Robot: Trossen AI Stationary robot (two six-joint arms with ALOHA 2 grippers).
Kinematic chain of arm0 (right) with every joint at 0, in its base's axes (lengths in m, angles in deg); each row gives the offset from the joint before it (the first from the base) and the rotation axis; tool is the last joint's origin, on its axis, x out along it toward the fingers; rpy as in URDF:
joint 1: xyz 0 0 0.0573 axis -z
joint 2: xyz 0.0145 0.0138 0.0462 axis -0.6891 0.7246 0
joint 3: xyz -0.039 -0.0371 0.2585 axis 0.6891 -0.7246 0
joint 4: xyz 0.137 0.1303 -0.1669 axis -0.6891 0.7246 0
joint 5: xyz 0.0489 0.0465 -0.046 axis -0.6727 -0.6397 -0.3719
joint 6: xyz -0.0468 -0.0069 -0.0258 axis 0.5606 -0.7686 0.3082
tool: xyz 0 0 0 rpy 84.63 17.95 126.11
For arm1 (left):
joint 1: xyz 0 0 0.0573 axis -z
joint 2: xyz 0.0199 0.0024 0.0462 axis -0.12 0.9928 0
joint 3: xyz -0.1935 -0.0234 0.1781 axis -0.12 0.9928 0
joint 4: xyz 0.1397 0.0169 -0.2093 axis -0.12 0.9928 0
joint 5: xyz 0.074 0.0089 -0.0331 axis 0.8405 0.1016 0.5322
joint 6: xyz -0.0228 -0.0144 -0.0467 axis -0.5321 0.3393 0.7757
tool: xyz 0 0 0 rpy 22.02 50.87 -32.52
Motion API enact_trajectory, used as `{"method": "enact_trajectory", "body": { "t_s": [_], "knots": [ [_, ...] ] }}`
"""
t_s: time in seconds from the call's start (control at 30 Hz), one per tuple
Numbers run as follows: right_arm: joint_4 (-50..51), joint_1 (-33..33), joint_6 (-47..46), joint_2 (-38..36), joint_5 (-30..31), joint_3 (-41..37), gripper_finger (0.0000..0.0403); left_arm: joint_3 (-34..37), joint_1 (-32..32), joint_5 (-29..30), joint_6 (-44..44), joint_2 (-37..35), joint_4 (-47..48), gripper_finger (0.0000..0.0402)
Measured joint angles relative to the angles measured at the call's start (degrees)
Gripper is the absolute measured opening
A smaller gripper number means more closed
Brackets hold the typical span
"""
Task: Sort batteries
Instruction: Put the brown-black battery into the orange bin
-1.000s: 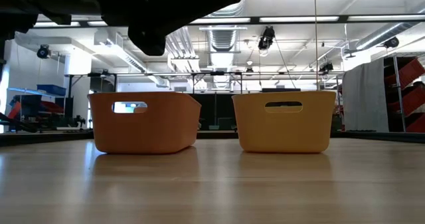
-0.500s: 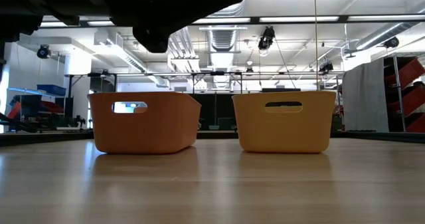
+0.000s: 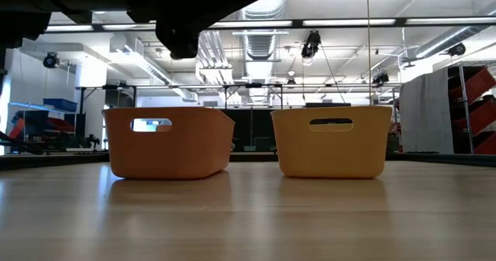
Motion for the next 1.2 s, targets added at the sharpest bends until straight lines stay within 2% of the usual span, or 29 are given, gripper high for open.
{"method": "enact_trajectory", "body": {
  "t_s": [0.17,0.3,0.7,0.77,0.97,1.2],
  "knots": [
    [-1.27,-0.07,1.74,-0.11,3.18,-0.10,0.0217,0.00,-0.01,-0.04,0.86,0.00,0.07,0.0150],
    [-2.43,-0.11,1.92,-0.15,4.04,-0.17,0.0198,0.00,-0.02,-0.04,2.49,0.00,0.32,0.0150],
    [-5.60,0.67,-0.44,-0.14,5.73,0.24,0.0066,0.00,-0.07,-0.20,6.33,0.00,1.31,0.0150],
    [-5.60,1.59,-0.46,-0.07,7.63,1.09,0.0045,0.00,-0.07,-1.16,6.73,0.00,1.09,0.0150],
    [-6.42,3.80,3.29,-2.00,28.13,4.21,0.0036,0.07,0.75,-2.96,3.36,-1.61,-0.27,0.0150],
    [-8.82,5.50,11.50,-5.47,52.13,6.66,0.0057,2.66,2.25,-3.22,2.62,-5.78,-0.05,0.0150]
  ]
}}
